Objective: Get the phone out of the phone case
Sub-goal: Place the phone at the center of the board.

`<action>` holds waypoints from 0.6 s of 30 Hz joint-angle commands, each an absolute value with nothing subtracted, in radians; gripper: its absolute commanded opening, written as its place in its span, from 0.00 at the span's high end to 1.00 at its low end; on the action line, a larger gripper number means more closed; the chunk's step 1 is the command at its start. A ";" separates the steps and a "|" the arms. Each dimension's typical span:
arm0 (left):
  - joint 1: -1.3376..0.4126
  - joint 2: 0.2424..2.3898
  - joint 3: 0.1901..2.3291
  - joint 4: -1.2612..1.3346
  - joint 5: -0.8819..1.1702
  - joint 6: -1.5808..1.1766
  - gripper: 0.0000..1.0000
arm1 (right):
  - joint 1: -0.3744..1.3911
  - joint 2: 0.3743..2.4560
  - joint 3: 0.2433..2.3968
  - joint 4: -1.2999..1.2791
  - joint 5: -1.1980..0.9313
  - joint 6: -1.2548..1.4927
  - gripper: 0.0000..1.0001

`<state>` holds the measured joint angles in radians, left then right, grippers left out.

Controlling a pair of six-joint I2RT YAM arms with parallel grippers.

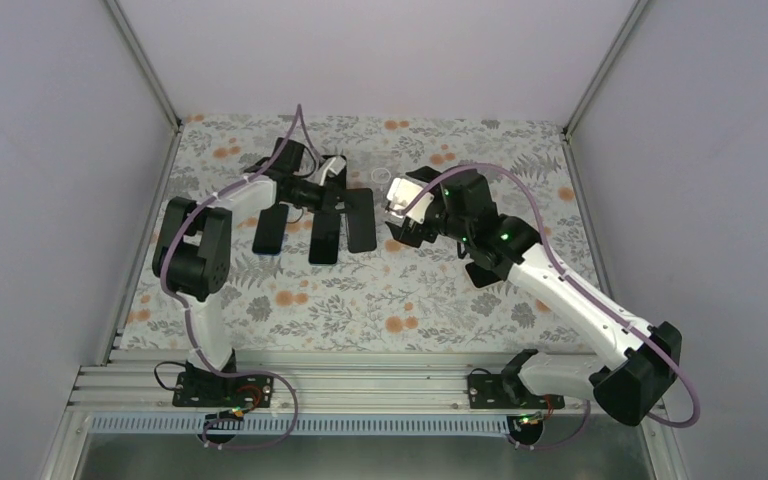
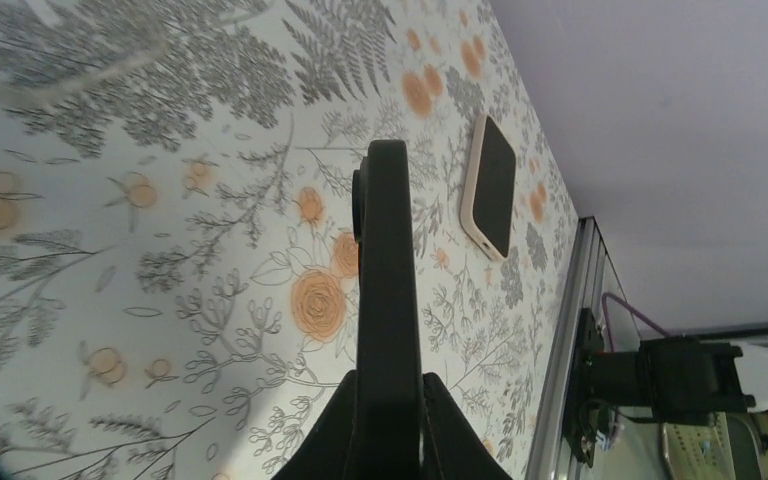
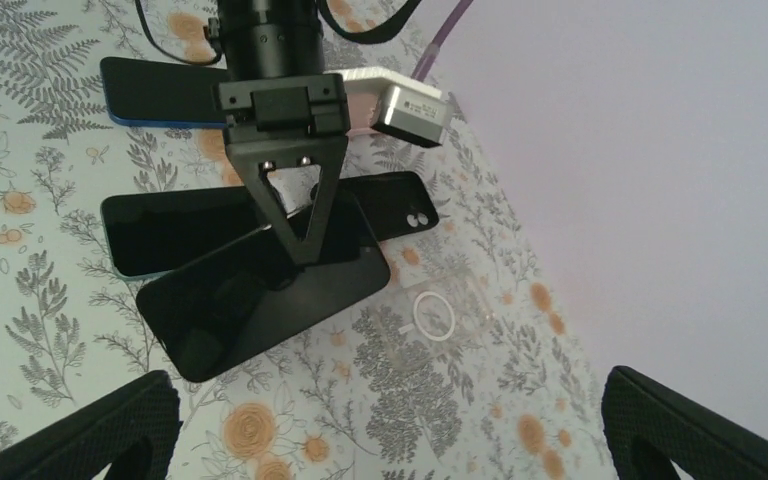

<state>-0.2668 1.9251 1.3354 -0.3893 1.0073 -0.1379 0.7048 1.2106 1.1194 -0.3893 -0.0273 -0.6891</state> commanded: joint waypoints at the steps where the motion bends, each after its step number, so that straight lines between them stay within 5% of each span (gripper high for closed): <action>1: -0.310 1.954 1.366 -0.385 1.069 -0.069 0.97 | 0.658 1.190 1.153 -0.435 -0.152 -0.610 0.01; 18: -0.364 2.129 1.428 -0.332 1.059 -0.135 0.90 | 0.553 1.173 1.151 -0.438 -0.254 -0.558 0.01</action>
